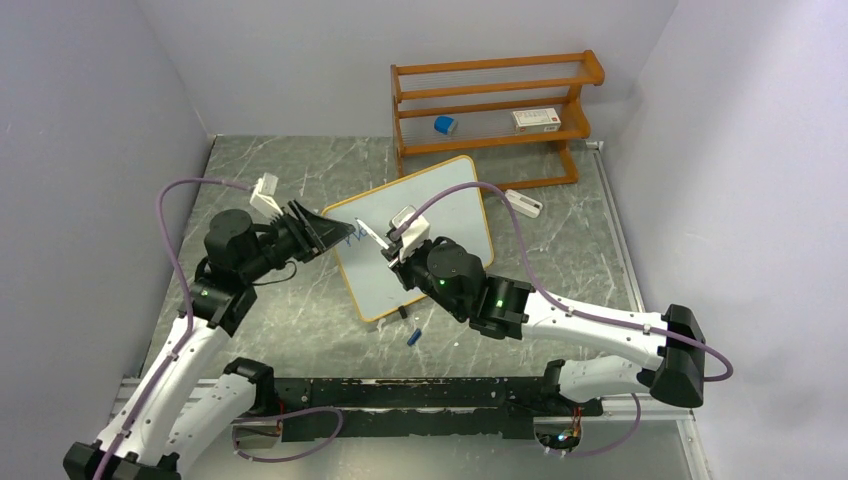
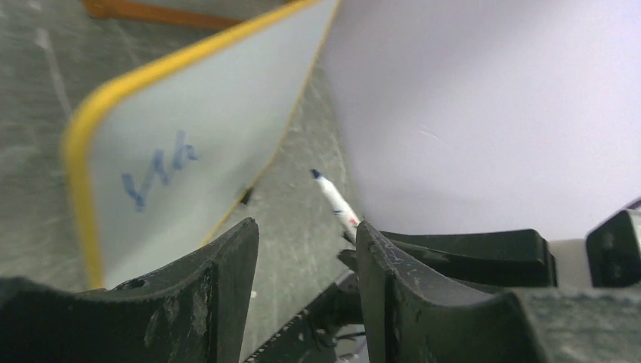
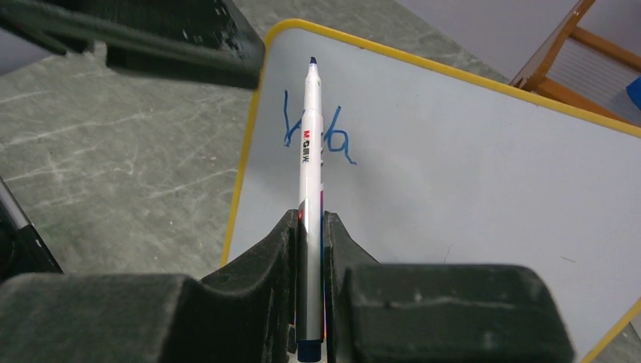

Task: Write a sentence on the whiteboard
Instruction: Pass from the right arm to the left

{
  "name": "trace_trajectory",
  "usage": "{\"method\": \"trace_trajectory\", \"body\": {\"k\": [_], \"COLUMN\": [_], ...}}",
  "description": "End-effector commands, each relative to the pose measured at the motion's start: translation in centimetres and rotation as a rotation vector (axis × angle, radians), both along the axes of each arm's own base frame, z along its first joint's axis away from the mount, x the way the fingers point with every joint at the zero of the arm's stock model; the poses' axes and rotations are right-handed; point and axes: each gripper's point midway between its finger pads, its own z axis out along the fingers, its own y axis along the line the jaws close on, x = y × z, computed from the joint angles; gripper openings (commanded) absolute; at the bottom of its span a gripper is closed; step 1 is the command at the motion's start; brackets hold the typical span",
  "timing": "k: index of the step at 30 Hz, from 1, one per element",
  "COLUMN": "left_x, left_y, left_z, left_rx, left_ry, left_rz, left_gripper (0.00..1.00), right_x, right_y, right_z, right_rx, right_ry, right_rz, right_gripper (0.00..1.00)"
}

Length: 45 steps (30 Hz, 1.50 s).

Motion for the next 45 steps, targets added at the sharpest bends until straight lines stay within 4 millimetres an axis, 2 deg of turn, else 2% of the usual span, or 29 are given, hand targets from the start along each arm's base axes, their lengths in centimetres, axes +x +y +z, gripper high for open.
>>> {"method": "trace_trajectory", "body": {"k": [1, 6, 13, 18, 20, 24, 26, 30, 37, 40, 45], "left_x": [-0.4, -0.6, -0.2, -0.1, -0.2, -0.2, -0.3, -0.6, -1.1, -1.3, -1.8], "left_y": [-2.5, -3.8, -5.1, -5.9, -6.2, -6.5, -6.6, -6.4, -5.3, -5.2, -5.8], "left_z": [3.7, 4.3, 2.5, 2.1, 2.3, 2.3, 2.1, 1.5, 1.5, 1.6, 1.3], "left_rx": [-0.14, -0.18, -0.209, -0.227, -0.244, -0.292, -0.32, -0.4, -0.508, -0.551, -0.632], "left_ry": [-0.08, -0.096, -0.026, -0.015, -0.019, -0.002, 0.022, 0.076, 0.132, 0.159, 0.218], "left_rz": [-0.042, -0.056, -0.044, -0.038, -0.047, -0.05, -0.048, -0.036, 0.013, 0.017, -0.034], "left_gripper": [0.54, 0.53, 0.46, 0.42, 0.35, 0.14, 0.09, 0.05, 0.05, 0.05, 0.05], "right_x": [0.0, -0.1, -0.2, -0.3, -0.4, -0.3, -0.4, -1.0, -1.7, -1.7, -1.2], "right_y": [0.4, 0.4, 0.3, 0.2, 0.2, -0.2, -0.5, -1.2, -2.3, -2.5, -2.6], "right_z": [1.9, 2.3, 2.8, 2.7, 2.8, 2.5, 2.6, 2.9, 3.7, 3.9, 3.8], "right_rx": [0.075, 0.082, 0.1, 0.105, 0.109, 0.123, 0.161, 0.26, 0.431, 0.496, 0.559], "right_ry": [-0.038, -0.047, -0.059, -0.06, -0.062, -0.071, -0.079, -0.1, -0.11, -0.093, -0.074], "right_rz": [0.018, 0.021, 0.026, 0.028, 0.029, 0.017, 0.014, 0.026, 0.04, 0.056, 0.064], "right_gripper": [0.0, 0.0, 0.0, 0.0, 0.0, 0.0, 0.01, 0.16, 0.53, 0.61, 0.65]}}
